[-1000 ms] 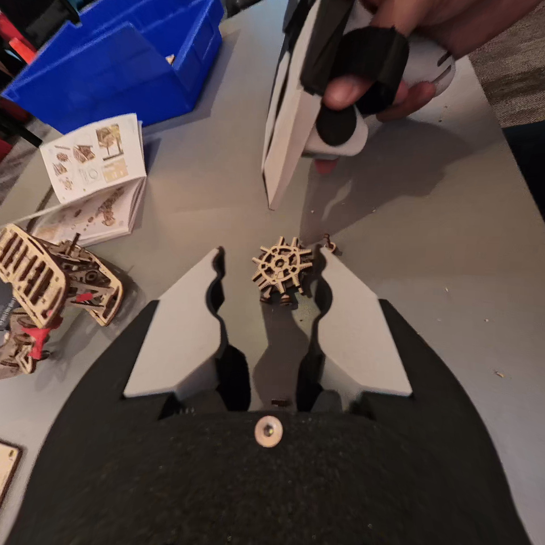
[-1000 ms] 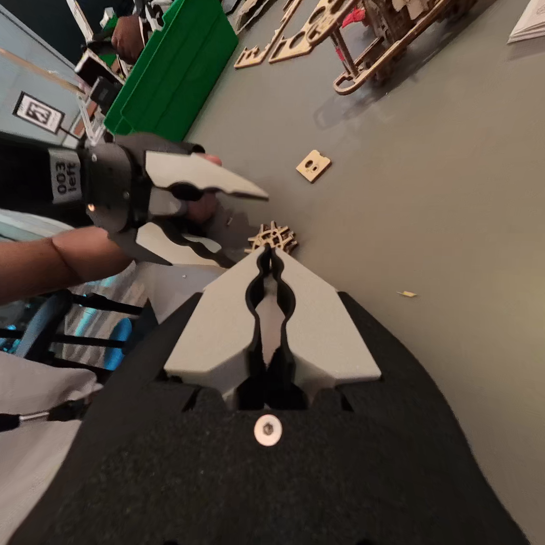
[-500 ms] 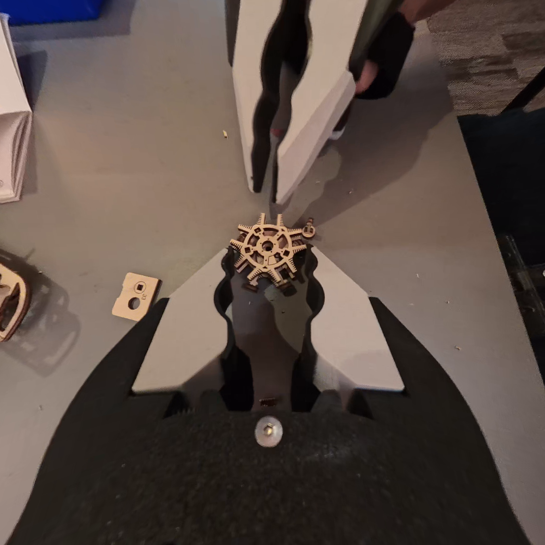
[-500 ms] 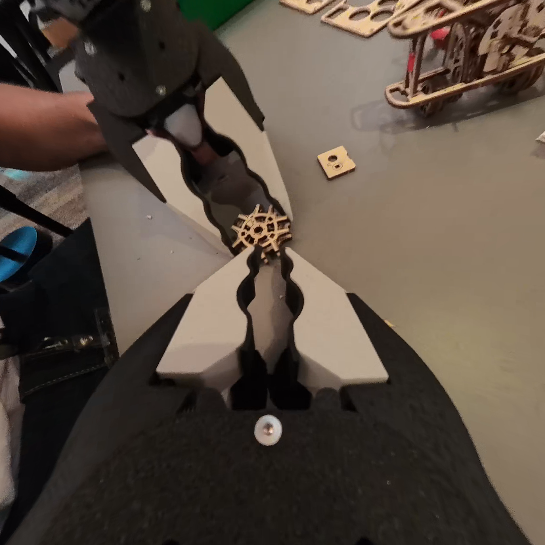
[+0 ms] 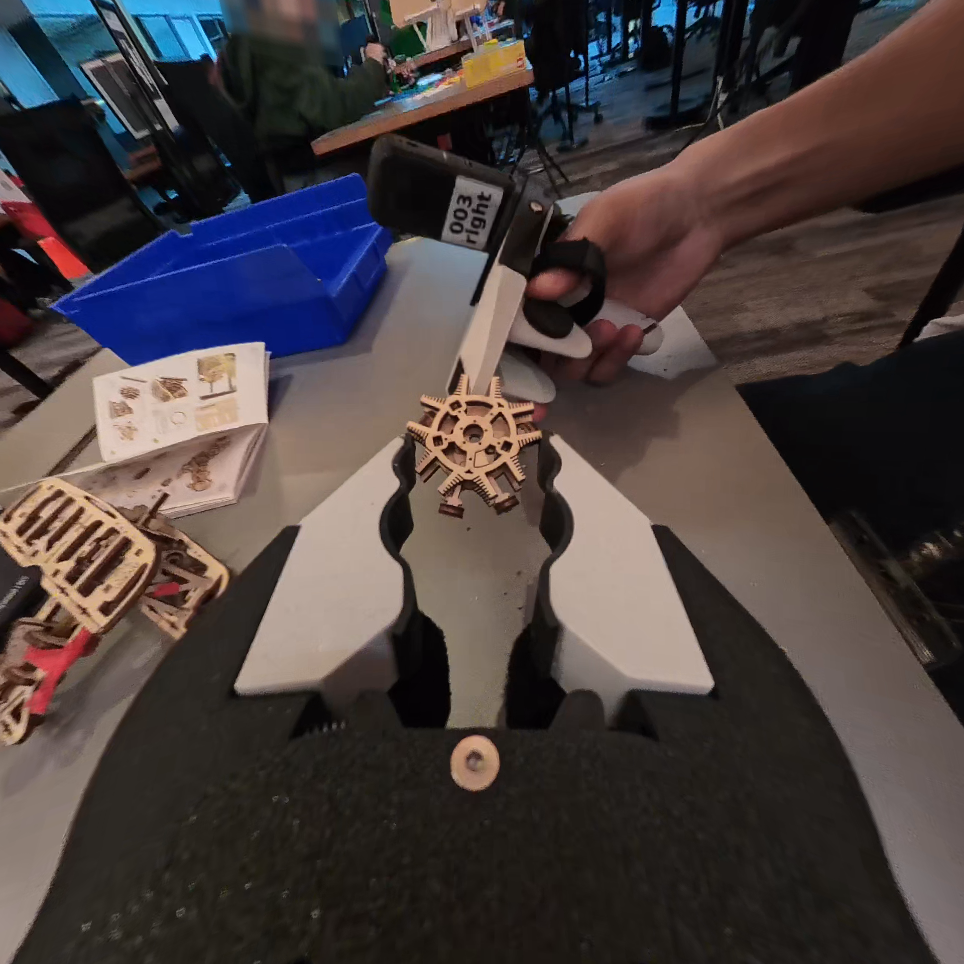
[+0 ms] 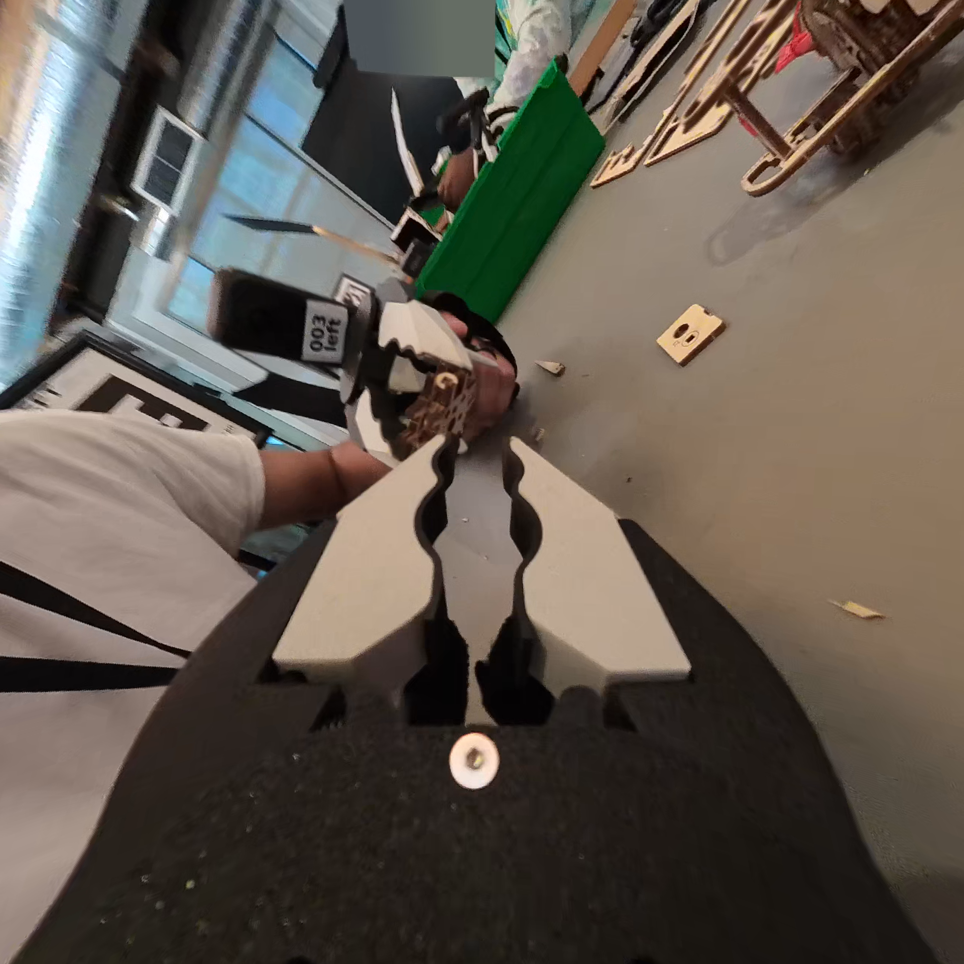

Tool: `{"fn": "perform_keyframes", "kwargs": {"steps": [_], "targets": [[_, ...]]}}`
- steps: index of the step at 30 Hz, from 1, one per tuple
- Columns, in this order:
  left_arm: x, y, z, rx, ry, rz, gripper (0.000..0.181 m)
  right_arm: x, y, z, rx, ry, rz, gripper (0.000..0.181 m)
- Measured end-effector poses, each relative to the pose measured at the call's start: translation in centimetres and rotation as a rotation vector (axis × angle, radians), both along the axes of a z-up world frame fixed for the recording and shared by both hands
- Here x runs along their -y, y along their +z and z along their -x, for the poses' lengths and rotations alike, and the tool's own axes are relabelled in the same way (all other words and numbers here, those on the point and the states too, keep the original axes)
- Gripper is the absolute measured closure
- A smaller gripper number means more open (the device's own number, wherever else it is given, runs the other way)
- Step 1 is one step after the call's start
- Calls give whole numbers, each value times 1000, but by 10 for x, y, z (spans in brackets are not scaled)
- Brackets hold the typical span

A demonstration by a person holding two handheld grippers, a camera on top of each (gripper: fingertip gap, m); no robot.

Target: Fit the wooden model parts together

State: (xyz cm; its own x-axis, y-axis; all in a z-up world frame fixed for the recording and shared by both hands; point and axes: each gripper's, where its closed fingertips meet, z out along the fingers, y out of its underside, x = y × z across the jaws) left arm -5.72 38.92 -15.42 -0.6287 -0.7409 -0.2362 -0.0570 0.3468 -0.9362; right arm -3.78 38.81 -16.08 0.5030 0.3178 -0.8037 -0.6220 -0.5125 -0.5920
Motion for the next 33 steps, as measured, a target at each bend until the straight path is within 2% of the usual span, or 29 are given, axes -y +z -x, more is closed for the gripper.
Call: {"fn": "perform_keyframes", "kwargs": {"steps": [4, 11, 13, 14, 18, 22, 27, 29, 33], "targets": [[0, -1, 0, 39, 5, -58, 136, 1, 8, 13, -141, 57, -3, 163], [0, -2, 0, 76, 20, -123, 137, -1, 6, 15, -196, 46, 15, 167], [0, -3, 0, 67, 20, -124, 137, 0, 9, 17, -221, 49, -3, 174], [0, -6, 0, 57, 23, -134, 137, 0, 8, 17, -213, 49, -6, 179], [0, -14, -4, 10, 38, -155, 137, 0, 7, 16, -201, 53, 7, 169], [-1, -14, -2, 21, 33, -160, 137, -2, 5, 16, -153, 35, 10, 172], [1, -3, 1, 37, 5, -88, 137, -1, 15, 18, -320, 68, -24, 176], [0, -6, 0, 31, 10, -104, 137, -2, 11, 18, -295, 62, -16, 175], [-1, -9, -1, 30, 21, -129, 138, -3, 5, 14, -142, 27, 8, 173]]}}
